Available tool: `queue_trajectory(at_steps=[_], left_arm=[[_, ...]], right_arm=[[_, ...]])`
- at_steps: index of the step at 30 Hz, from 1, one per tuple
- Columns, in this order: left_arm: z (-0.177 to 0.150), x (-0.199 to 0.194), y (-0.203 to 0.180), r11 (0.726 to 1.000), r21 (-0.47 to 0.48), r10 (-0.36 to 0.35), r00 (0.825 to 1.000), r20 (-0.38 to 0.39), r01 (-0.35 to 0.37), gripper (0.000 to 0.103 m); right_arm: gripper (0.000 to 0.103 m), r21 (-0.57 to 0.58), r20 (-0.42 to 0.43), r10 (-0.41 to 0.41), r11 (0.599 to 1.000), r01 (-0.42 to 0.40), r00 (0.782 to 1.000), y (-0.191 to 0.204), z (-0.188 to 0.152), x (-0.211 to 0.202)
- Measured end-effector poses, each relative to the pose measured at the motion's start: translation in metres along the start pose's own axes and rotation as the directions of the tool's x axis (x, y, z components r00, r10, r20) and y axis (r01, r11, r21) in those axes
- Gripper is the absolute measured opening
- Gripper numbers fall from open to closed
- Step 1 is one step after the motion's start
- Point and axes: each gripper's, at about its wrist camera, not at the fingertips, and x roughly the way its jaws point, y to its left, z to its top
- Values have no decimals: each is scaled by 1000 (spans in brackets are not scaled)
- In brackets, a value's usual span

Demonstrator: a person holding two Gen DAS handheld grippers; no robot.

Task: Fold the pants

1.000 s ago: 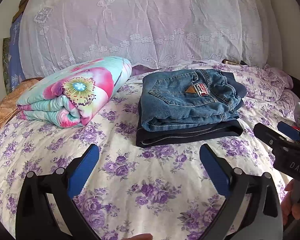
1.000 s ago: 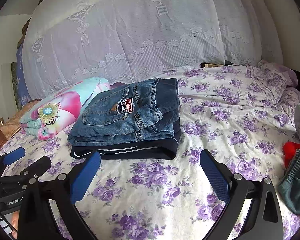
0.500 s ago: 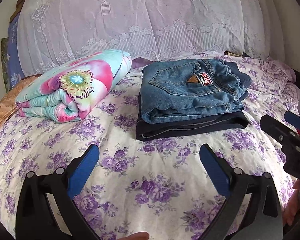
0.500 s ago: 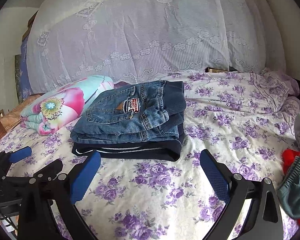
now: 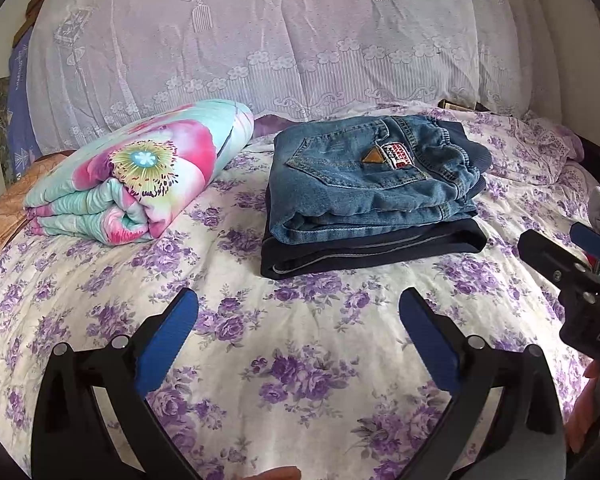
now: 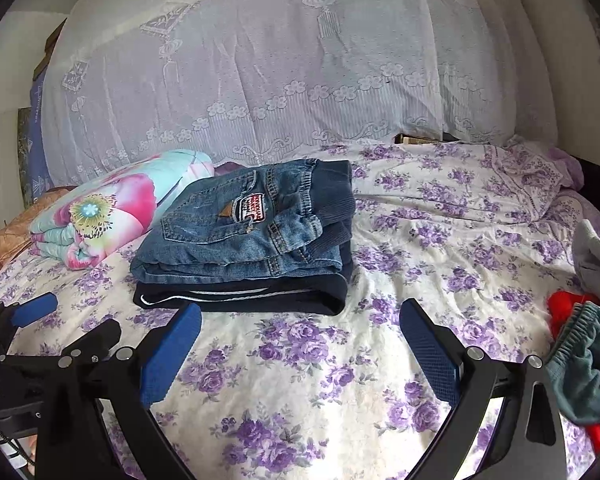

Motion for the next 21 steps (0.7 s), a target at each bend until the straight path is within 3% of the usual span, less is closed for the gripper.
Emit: queue_trajectory(at_steps=[8,12,14,21], left_arm=[[-9,-34,4,1000,-12,-21,999,50,21,98],[-5,-44,2,999,0,41,995,89,-41,98],[-1,-47,4,999,-16,39,996,85,-37,98],[4,-68,-1,999,-13,44,990,134,-42,98]], right_arm=[[100,7,97,79,997,-80,992,3,-12,-48],[100,-22,34,124,992,-123,992,9,-10,-35],[100,-13,36,123,992,-123,992,10,-10,-35],[100,-60,229,115,993,-104,967,17,-10,-72]])
